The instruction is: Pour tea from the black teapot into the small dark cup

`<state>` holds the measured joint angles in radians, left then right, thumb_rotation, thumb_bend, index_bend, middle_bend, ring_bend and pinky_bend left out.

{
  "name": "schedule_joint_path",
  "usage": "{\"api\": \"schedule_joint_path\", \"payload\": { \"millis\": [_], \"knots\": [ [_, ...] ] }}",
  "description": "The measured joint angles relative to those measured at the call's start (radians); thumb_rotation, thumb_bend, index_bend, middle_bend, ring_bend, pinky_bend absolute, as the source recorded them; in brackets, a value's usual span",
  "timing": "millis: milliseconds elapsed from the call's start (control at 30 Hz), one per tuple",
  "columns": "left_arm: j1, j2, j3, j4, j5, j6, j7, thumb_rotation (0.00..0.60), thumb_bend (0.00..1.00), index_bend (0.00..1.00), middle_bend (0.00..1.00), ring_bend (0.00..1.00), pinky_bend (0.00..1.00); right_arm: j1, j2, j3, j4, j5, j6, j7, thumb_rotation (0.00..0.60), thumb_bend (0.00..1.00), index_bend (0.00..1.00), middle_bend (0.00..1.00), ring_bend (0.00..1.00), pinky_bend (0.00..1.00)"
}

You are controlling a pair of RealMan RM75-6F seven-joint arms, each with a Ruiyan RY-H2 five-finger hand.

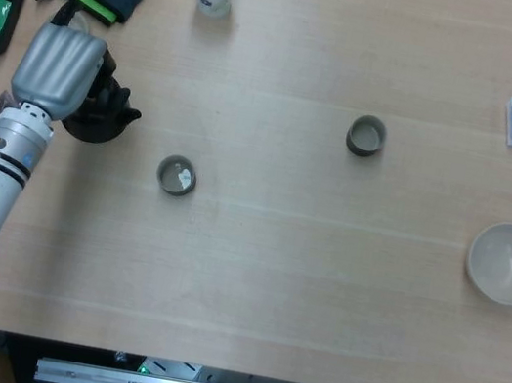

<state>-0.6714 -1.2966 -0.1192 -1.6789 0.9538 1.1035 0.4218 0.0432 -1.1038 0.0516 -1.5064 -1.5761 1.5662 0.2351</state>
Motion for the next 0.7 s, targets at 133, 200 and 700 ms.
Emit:
{"api": "schedule_joint_path", "payload": {
  "millis": [133,200,700],
  "knots": [
    [0.008,0.006,0.008,-0.027,0.015,0.016,0.026,0.491,0.34,0.92,1.00,0.90,0.11,-0.002,-0.001,-0.002,0.005,-0.003,0.003,0.008,0.600,0.21,0.26,0.30,0.21,0.31],
    [0.012,0.007,0.015,-0.041,0.022,0.024,0.042,0.494,0.34,0.91,1.00,0.90,0.11,-0.002,-0.002,-0.003,0.009,-0.005,0.004,0.012,0.600,0.21,0.26,0.30,0.21,0.31],
    [0.040,-0.059,0.060,-0.081,0.081,0.093,0.175,0.509,0.34,0.91,1.00,0.90,0.11,-0.007,-0.005,-0.009,0.033,-0.009,0.007,0.036,0.600,0.21,0.26,0.30,0.21,0.31]
  ]
}}
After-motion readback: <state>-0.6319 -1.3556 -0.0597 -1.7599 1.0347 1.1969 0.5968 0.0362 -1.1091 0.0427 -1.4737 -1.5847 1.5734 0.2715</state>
